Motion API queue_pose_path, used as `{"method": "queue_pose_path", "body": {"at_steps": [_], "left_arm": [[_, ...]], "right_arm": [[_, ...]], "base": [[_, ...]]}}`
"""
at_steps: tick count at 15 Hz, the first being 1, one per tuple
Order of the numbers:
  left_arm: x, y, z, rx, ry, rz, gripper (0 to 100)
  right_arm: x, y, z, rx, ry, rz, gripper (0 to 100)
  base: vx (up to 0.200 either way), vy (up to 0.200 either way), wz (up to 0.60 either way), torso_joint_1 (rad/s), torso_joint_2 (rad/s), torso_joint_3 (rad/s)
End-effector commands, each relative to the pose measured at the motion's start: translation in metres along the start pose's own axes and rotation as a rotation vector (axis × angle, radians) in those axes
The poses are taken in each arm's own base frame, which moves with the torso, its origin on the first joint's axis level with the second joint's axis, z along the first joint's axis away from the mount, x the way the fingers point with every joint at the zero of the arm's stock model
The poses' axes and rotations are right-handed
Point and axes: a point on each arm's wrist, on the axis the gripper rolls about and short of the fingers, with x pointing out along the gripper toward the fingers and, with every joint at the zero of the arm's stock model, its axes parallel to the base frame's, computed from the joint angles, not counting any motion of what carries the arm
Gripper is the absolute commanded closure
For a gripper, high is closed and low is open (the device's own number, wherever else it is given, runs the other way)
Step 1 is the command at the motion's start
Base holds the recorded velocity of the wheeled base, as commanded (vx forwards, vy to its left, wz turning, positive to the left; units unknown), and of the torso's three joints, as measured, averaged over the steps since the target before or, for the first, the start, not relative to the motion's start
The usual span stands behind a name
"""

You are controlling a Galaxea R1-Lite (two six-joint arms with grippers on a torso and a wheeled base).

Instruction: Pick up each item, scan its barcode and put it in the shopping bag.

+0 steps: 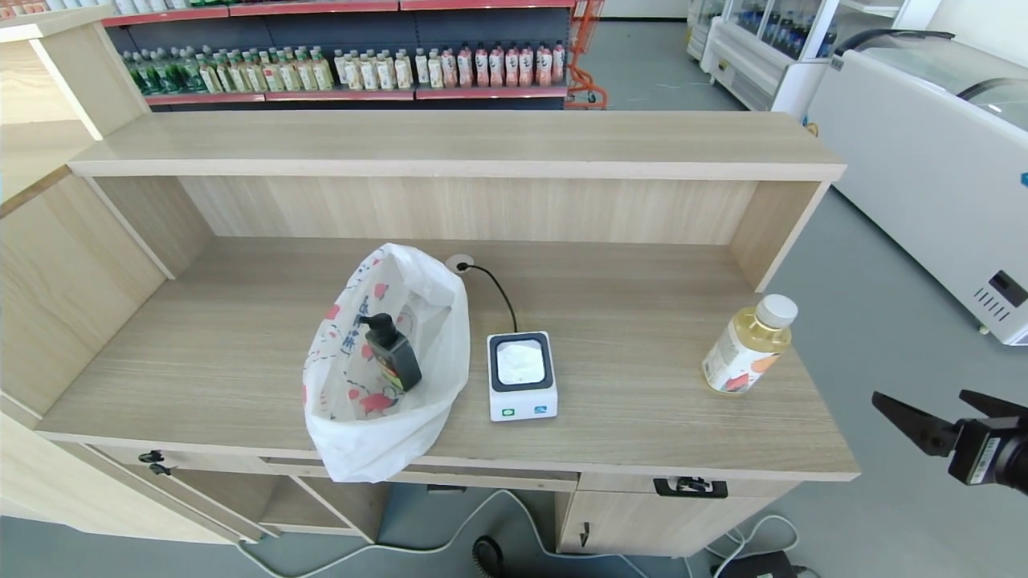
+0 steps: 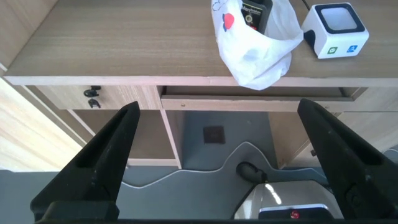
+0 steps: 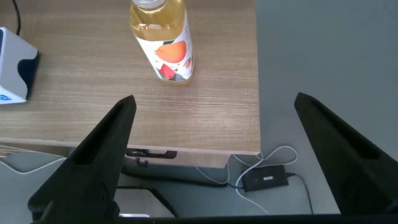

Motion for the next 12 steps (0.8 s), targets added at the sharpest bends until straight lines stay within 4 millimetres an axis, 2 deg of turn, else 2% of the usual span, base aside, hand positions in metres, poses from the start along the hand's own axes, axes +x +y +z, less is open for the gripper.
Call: {"method": "queue_pose_path", "body": {"at_steps": [1,4,6,7,9,12], "left_arm": [[0.0,0.0,0.0,0.0,0.0,0.0,0],[0.0,0.0,0.0,0.0,0.0,0.0,0],[0.0,0.0,0.0,0.0,0.0,0.002,0],[0.0,0.0,0.0,0.0,0.0,0.0,0],[0.0,0.0,0.0,0.0,0.0,0.0,0],[0.0,0.0,0.0,0.0,0.0,0.0,0]], "right_arm": [[0.015,0.001,-0.002,0.039,0.038,0.028,0],[0.029,0.007,-0.003,0.13,0.067,0.078,0],[0.045,0.007,-0.006,0.114,0.091,0.079,0],[0.046,0.007,-0.006,0.112,0.094,0.079,0],[0.071,-0.002,-0.011,-0.041,0.102,-0.015,0],[0.098,-0.005,-0.007,-0.095,0.04,-0.053,0]], "base": [[0.0,0.0,0.0,0.0,0.0,0.0],[0.0,0.0,0.0,0.0,0.0,0.0],[0.0,0.0,0.0,0.0,0.0,0.0],[0.0,0.0,0.0,0.0,0.0,0.0],[0.0,0.0,0.0,0.0,0.0,0.0],[0.0,0.0,0.0,0.0,0.0,0.0]]}}
